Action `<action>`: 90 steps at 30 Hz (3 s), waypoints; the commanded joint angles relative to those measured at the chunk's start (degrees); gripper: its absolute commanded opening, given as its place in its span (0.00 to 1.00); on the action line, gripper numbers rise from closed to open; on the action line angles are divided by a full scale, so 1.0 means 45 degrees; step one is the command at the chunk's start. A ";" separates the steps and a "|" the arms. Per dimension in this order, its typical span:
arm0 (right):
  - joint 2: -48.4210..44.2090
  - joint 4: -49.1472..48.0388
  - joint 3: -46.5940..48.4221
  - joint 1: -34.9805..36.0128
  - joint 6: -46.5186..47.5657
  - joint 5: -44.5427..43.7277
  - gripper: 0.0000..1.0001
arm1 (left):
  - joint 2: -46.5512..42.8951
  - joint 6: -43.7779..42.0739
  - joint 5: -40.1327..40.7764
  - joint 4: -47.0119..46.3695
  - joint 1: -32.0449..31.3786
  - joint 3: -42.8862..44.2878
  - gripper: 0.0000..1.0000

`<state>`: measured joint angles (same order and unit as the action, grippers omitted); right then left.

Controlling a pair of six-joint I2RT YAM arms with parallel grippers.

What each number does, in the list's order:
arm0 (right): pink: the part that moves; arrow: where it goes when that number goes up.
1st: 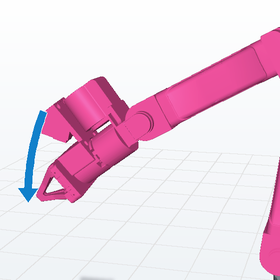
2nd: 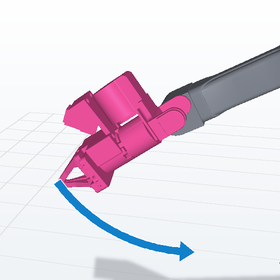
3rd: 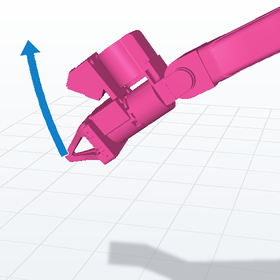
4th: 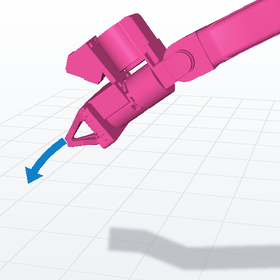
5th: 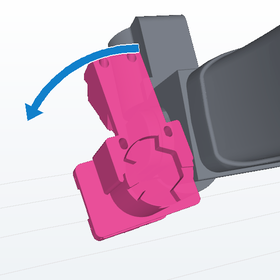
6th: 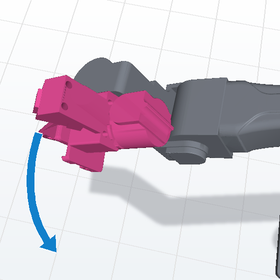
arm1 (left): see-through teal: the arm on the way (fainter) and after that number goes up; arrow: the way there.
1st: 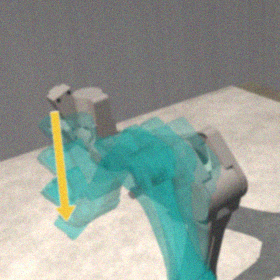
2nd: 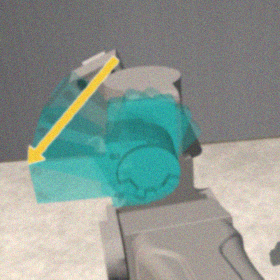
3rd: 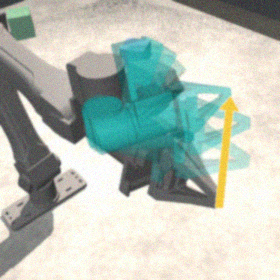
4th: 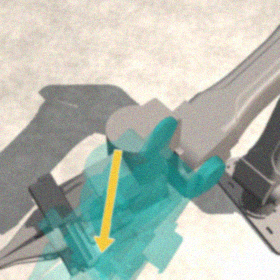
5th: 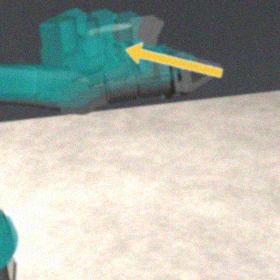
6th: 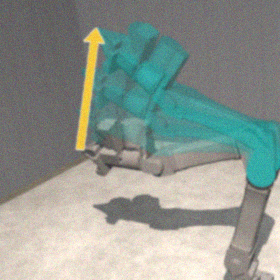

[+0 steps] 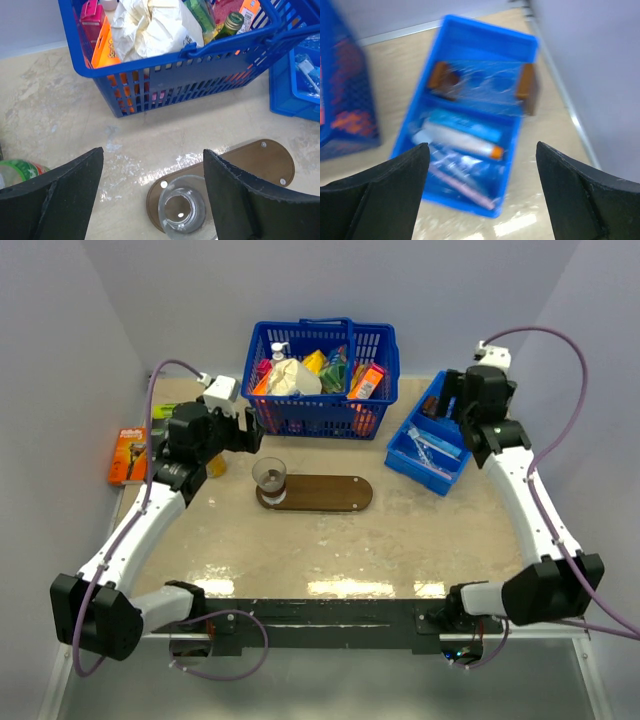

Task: Prepare toiletry sets of a toothbrush and toothpaste on the tray

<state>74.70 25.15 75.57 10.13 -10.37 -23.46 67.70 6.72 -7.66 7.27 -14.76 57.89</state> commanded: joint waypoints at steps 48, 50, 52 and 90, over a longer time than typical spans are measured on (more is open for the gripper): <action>0.9416 0.2869 0.6859 -0.3521 0.0039 -0.1856 0.75 | -0.0885 0.0577 -0.0251 -0.1283 -0.0254 -0.0637 0.87; 0.9514 0.2869 0.6878 -0.3521 0.0000 -0.1856 0.74 | -0.0885 0.0557 -0.0231 -0.1283 -0.0254 -0.0637 0.87; 0.9631 0.2888 0.6937 -0.3540 -0.0039 -0.1876 0.70 | -0.0885 0.0557 -0.0231 -0.1283 -0.0235 -0.0637 0.87; 0.9476 0.3748 0.8460 -0.3540 -0.0371 -0.1466 0.00 | -0.0885 0.0518 -0.0192 -0.1263 -0.0254 -0.0637 0.87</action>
<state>119.79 42.46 110.30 -5.67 -11.51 -30.30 63.96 9.43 -8.73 3.97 -15.57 55.40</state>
